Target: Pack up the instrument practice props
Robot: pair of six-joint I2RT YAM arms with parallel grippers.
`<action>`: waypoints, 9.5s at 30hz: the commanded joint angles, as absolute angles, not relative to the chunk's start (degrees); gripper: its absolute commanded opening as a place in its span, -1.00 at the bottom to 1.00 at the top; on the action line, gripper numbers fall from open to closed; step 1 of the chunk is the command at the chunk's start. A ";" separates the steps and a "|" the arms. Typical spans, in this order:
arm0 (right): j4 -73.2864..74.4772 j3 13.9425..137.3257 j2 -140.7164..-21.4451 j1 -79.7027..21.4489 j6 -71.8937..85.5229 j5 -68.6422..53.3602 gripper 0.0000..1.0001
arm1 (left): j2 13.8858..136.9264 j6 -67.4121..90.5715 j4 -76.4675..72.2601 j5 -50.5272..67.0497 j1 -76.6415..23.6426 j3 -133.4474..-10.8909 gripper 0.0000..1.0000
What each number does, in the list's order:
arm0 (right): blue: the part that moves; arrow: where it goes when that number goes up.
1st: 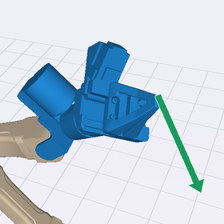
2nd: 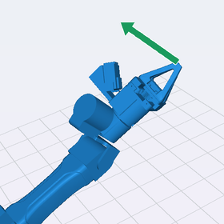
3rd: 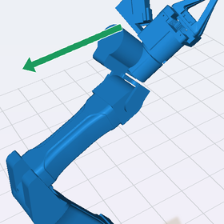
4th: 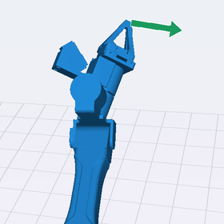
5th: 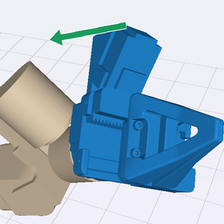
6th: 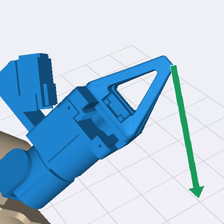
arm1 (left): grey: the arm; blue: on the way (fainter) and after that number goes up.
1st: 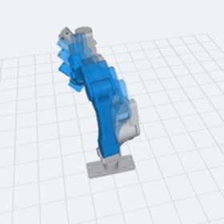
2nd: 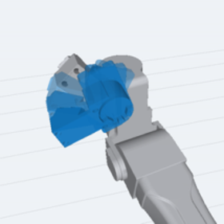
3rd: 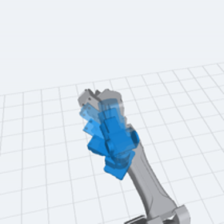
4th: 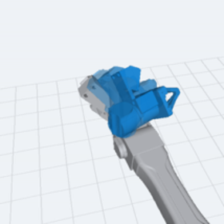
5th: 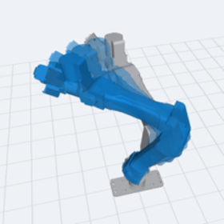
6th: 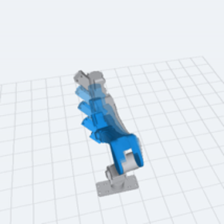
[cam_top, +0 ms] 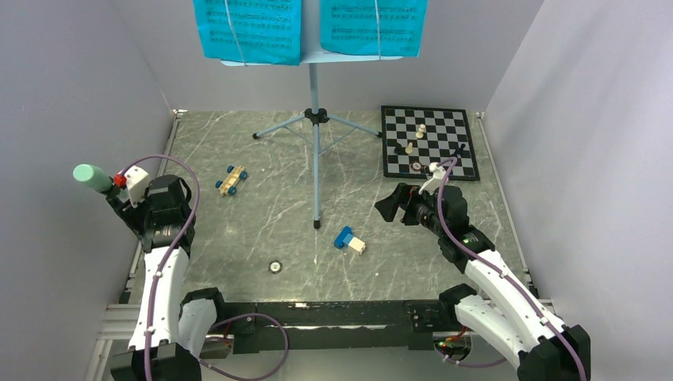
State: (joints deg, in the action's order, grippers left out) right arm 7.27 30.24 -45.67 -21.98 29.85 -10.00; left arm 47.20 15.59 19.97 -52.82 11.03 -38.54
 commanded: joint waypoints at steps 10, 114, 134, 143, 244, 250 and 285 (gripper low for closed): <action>6.51 30.68 -45.44 -22.41 30.08 -9.93 0.99 | 43.92 15.88 19.08 -50.78 11.14 -37.92 -0.14; 12.44 36.40 -55.75 -36.04 20.80 -6.13 0.98 | 30.69 16.42 8.51 -10.04 -42.28 -38.25 -1.00; 12.66 34.18 -54.59 -43.60 25.50 2.89 0.99 | 35.16 15.38 -7.48 -16.38 -57.44 -29.61 -1.00; 15.64 34.04 -50.02 -43.59 26.59 3.45 0.99 | 38.76 16.19 -6.78 -18.34 -60.14 -28.58 -1.00; 30.32 41.00 -36.64 -43.64 22.47 8.56 0.99 | 53.97 12.07 -20.34 35.64 -40.50 -36.32 -0.37; 30.50 41.22 -36.73 -43.57 22.40 8.53 0.99 | 53.56 12.74 -20.64 34.63 -40.52 -35.50 -0.85; -5.54 31.83 -53.00 -49.58 30.61 -6.69 0.72 | 43.05 9.81 -32.57 -21.20 -59.53 -25.59 -1.00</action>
